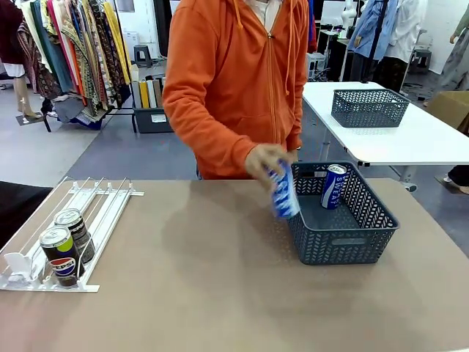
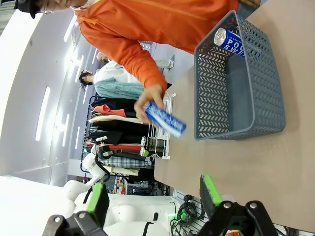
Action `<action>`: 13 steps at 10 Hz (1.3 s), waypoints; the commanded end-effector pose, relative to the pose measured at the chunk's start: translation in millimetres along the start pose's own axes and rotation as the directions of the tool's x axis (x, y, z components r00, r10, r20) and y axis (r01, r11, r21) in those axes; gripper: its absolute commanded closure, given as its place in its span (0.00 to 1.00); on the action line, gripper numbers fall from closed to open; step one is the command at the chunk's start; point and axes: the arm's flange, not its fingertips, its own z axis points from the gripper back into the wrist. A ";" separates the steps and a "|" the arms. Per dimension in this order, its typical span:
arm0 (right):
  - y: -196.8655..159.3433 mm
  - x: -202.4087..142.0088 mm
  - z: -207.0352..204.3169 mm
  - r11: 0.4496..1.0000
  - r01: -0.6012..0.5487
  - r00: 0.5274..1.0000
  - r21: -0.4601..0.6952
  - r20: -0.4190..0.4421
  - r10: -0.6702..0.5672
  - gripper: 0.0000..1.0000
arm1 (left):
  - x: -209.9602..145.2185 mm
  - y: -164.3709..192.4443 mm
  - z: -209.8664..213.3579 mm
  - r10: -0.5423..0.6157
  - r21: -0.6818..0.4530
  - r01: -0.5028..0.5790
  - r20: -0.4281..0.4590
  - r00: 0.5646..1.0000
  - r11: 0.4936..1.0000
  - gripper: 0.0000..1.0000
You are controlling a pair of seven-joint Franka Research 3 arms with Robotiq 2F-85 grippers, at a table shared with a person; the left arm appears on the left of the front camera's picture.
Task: Retrieve and store the cans from the dispenser.
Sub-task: Pick up one can from the Automatic Can Dispenser and place it in the middle of the table.
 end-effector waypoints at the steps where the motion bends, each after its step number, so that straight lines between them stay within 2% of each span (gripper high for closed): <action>1: 3.7 2.9 -1.4 1.000 -0.008 1.000 0.024 0.015 0.007 0.00 | -3.7 -0.7 1.0 0.014 -0.005 -0.014 0.000 1.000 1.000 0.00; 6: 3.7 2.9 -1.4 1.000 -0.008 1.000 0.024 0.015 0.007 0.00 | -1.8 1.7 1.0 0.007 0.002 -0.007 0.003 1.000 1.000 0.00; 7: 3.7 2.9 -1.4 1.000 -0.008 1.000 0.024 0.015 0.007 0.00 | 3.6 -36.3 -20.5 -0.020 0.224 0.055 -0.154 0.988 0.973 0.00; 8: 3.7 2.9 -1.4 1.000 -0.008 1.000 0.024 0.015 0.007 0.00 | 8.9 -67.3 -49.8 0.003 0.351 0.108 -0.302 0.953 0.930 0.00; 9: 3.7 2.9 -1.4 1.000 -0.008 1.000 0.024 0.015 0.007 0.00 | 15.8 -93.0 -82.4 0.093 0.491 0.104 -0.360 0.928 0.865 0.00; 10: 3.7 2.9 -1.4 1.000 -0.008 1.000 0.024 0.015 0.007 0.00 | 21.9 -111.8 -113.1 0.139 0.565 0.118 -0.391 0.910 0.817 0.00; 11: 3.7 2.9 -1.4 1.000 -0.008 1.000 0.024 0.015 0.007 0.00 | 29.8 -121.0 -140.8 0.194 0.638 0.099 -0.373 0.908 0.763 0.00; 12: 3.7 2.9 -1.4 1.000 -0.008 1.000 0.024 0.015 0.007 0.00 | 34.7 -125.3 -170.3 0.226 0.675 0.089 -0.364 0.903 0.733 0.00; 13: 3.7 2.9 -1.4 1.000 -0.008 1.000 0.024 0.015 0.007 0.00 | 37.9 -123.7 -191.1 0.252 0.717 0.057 -0.317 0.914 0.694 0.00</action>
